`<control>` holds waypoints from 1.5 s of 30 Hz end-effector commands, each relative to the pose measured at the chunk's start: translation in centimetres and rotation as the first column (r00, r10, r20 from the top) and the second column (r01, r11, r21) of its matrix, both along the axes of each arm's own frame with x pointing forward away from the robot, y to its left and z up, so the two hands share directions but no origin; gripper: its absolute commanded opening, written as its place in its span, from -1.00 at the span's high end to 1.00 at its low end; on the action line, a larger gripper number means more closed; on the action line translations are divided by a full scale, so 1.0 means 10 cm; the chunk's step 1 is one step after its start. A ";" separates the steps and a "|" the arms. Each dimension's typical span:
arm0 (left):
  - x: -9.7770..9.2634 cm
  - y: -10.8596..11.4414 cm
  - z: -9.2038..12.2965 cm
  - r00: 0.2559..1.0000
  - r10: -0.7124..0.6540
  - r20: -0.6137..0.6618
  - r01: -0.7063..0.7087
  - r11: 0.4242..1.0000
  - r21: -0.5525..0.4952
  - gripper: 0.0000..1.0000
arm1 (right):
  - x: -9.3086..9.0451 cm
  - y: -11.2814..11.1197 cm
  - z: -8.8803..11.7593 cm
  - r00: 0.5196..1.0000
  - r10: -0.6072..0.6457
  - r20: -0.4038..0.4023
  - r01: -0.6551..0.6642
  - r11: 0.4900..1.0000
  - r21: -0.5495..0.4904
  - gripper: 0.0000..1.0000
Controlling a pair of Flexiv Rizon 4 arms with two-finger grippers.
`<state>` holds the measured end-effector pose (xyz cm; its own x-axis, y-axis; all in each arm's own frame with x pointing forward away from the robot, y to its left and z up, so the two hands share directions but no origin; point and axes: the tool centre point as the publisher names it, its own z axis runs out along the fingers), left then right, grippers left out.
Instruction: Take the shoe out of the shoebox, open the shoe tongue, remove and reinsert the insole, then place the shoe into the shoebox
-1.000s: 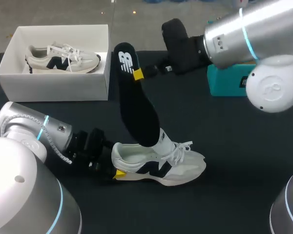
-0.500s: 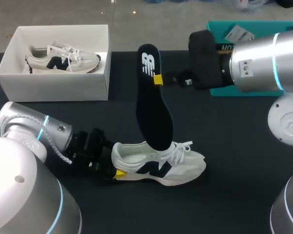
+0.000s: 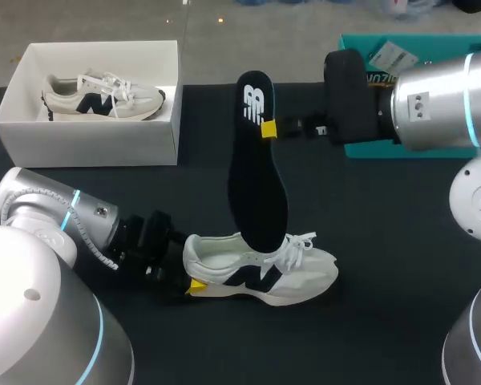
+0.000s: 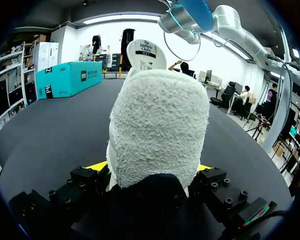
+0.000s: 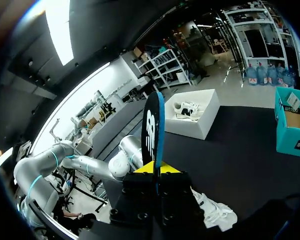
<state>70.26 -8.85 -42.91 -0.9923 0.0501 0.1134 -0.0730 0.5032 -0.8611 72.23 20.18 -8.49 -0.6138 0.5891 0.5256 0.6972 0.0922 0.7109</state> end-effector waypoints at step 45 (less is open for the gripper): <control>-0.01 -0.01 -0.03 1.000 0.000 -0.001 0.000 1.000 0.004 1.00 | -0.88 -1.32 0.66 0.979 0.177 0.100 -0.192 0.969 0.157 1.00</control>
